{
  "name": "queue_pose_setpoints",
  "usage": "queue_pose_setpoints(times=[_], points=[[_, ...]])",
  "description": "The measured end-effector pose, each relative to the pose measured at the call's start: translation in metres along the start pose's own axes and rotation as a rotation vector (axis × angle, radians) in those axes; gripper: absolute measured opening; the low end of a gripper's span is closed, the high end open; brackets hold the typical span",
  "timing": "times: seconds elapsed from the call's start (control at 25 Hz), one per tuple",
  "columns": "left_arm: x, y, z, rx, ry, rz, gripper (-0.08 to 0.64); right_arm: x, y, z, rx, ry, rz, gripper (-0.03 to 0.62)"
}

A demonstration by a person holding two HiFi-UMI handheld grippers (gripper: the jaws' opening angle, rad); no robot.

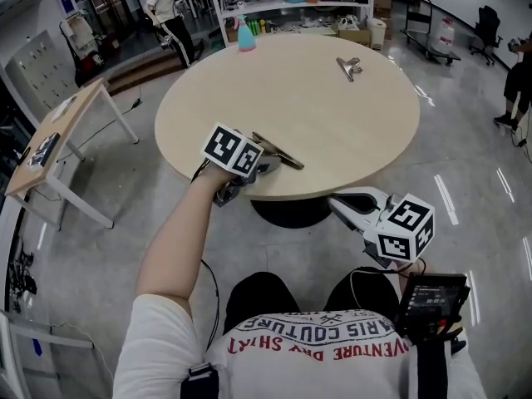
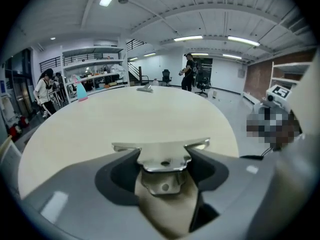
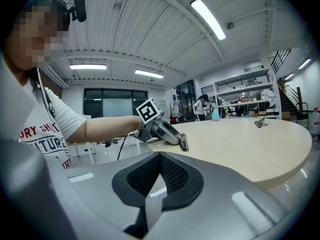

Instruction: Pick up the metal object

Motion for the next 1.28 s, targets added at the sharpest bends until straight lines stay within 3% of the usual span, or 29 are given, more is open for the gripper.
queue_pose_setpoints(times=[0.28, 0.44, 0.52, 0.72, 0.84, 0.96, 1.08, 1.28], points=[[0.001, -0.002, 0.002, 0.018, 0.003, -0.015, 0.285, -0.002, -0.004, -0.003, 0.013, -0.003, -0.005, 0.002], [-0.003, -0.003, 0.006, 0.049, -0.018, 0.052, 0.285, -0.004, -0.006, -0.004, 0.017, -0.007, -0.012, 0.002], [-0.019, -0.007, 0.015, 0.078, -0.083, 0.113, 0.285, -0.006, -0.009, -0.005, 0.02, -0.01, -0.019, 0.002], [-0.087, -0.052, 0.035, 0.159, -0.401, 0.223, 0.285, -0.008, -0.012, -0.003, 0.027, -0.029, -0.03, 0.002], [-0.12, -0.089, 0.029, 0.225, -0.551, 0.28, 0.285, -0.011, -0.011, 0.0, 0.026, -0.044, -0.033, 0.002], [-0.137, -0.117, 0.009, 0.243, -0.662, 0.285, 0.285, -0.013, -0.012, 0.001, 0.026, -0.058, -0.041, 0.002], [-0.139, -0.133, -0.019, 0.226, -0.698, 0.292, 0.285, -0.015, -0.011, 0.001, 0.025, -0.076, -0.045, 0.002], [-0.124, -0.138, -0.044, 0.117, -0.691, 0.255, 0.285, -0.013, -0.009, 0.006, 0.03, -0.097, -0.032, 0.002]])
Point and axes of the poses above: the fingertips, and each gripper's own axes: x forward along the fingers, y to its left, z out of its top, the point moved 6 cm from there along -x, backward along the fingers, and after that the axes turned 9 degrees about x, right-handed, at the moved point
